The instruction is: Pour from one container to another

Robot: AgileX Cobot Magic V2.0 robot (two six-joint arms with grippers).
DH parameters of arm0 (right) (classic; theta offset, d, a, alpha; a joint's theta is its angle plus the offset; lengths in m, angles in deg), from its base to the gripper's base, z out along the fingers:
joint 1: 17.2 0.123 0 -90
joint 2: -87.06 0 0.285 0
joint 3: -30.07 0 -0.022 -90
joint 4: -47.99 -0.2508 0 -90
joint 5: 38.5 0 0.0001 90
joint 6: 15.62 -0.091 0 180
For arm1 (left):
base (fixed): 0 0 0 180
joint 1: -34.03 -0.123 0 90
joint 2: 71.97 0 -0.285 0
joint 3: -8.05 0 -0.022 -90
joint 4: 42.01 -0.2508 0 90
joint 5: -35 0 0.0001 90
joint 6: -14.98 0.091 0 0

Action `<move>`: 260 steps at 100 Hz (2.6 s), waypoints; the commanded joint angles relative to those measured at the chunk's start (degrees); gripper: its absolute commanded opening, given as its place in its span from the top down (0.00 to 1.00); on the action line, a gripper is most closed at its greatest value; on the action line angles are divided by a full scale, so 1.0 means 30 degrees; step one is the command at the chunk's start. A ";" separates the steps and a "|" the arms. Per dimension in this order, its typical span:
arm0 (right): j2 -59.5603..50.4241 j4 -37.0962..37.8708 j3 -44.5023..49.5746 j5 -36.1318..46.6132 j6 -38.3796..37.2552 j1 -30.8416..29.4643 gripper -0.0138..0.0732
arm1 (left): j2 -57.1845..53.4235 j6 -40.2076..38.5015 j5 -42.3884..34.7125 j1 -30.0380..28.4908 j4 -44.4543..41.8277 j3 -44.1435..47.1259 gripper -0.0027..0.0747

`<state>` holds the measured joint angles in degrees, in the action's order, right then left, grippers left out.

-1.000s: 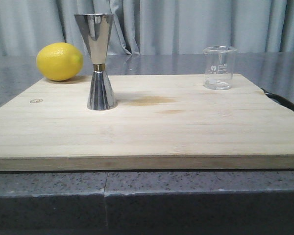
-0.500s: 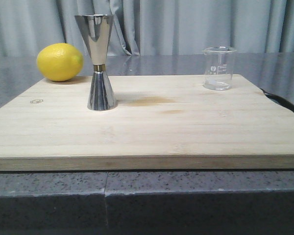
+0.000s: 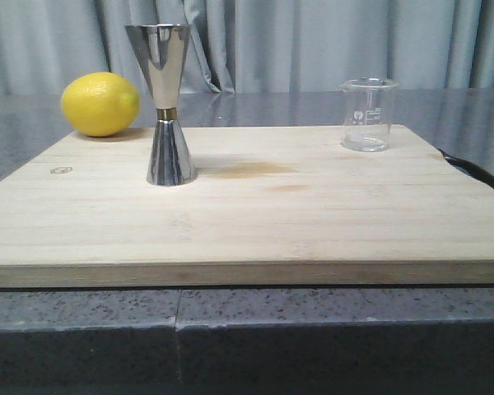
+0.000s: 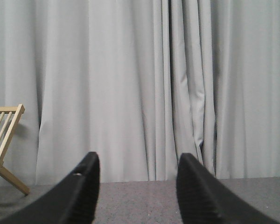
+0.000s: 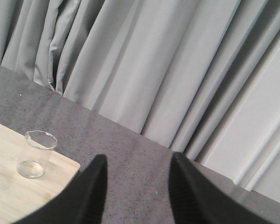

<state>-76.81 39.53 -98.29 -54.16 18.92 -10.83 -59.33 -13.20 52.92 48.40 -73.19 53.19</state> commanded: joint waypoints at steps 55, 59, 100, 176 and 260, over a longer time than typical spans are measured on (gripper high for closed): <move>0.0180 -0.0357 -0.0363 0.1563 0.0064 -0.0153 0.93 | -0.0399 0.0882 -0.2002 -0.0089 -0.0376 0.1365 0.99; 0.0180 -0.0357 -0.0330 0.1418 0.0064 -0.0153 0.93 | -0.0581 0.0882 -0.2354 -0.0089 -0.0376 0.1807 0.99; 0.0180 -0.1255 0.0455 0.1008 0.0064 -0.0153 0.93 | -0.0930 0.0845 -0.4331 -0.0089 -0.0093 0.4908 0.99; 0.0180 -0.1255 0.0527 -0.0015 0.0064 -0.0153 0.93 | -0.0930 0.0845 -0.4158 -0.0089 -0.0093 0.4951 0.99; 0.0180 -0.1255 0.0527 -0.0015 0.0064 -0.0153 0.93 | -0.2245 0.9883 -0.8829 -0.2929 1.0392 1.1310 0.99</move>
<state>-76.81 36.17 -95.55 -58.25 18.92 -10.83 -64.38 16.28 32.64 40.60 -43.83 85.58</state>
